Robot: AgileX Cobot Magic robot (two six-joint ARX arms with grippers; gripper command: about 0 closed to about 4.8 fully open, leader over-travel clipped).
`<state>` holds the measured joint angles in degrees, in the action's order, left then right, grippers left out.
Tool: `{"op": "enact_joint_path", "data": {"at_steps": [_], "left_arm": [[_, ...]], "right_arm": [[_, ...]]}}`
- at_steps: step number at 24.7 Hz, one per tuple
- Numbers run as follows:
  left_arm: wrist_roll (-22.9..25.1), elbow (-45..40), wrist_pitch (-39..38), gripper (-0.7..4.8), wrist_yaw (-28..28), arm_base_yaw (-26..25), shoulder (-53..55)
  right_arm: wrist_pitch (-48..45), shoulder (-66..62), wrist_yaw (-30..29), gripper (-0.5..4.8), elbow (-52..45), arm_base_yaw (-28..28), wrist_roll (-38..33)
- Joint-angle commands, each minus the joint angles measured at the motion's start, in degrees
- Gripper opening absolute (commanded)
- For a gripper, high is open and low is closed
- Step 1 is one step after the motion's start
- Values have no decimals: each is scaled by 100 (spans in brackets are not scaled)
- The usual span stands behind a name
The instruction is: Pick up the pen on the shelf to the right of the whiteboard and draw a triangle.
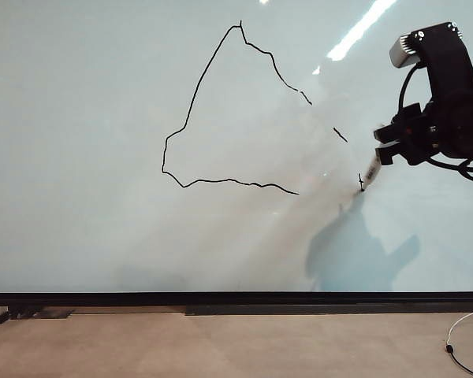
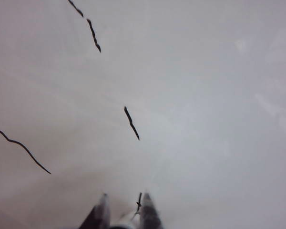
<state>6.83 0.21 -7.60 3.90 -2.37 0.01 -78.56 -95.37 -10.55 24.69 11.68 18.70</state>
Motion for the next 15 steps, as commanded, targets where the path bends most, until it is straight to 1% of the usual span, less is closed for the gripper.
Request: {"op": "enact_joint_path", "data": {"at_steps": [1, 4, 8, 10, 11, 12, 15], "left_arm": [[4, 20, 35, -5, 17, 2, 0], [4, 20, 35, -5, 15, 2, 0], [4, 20, 35, -5, 15, 2, 0], [4, 20, 35, -5, 17, 2, 0], [4, 20, 35, -5, 15, 2, 0], [4, 20, 35, -5, 13, 2, 0], [4, 20, 35, -5, 17, 2, 0]], "right_arm": [[-192, 26, 31, -3, 20, -155, -28], [-195, 26, -61, -3, 17, -232, -57], [-243, 166, -225, -3, -105, -184, -92], [-245, 627, -109, -3, -424, -50, -68], [-240, 1069, 44, -3, -717, -20, -66], [-240, 1572, 243, -3, -1043, -20, -68], [-197, 2393, 476, -3, -1528, -24, -70]]}}
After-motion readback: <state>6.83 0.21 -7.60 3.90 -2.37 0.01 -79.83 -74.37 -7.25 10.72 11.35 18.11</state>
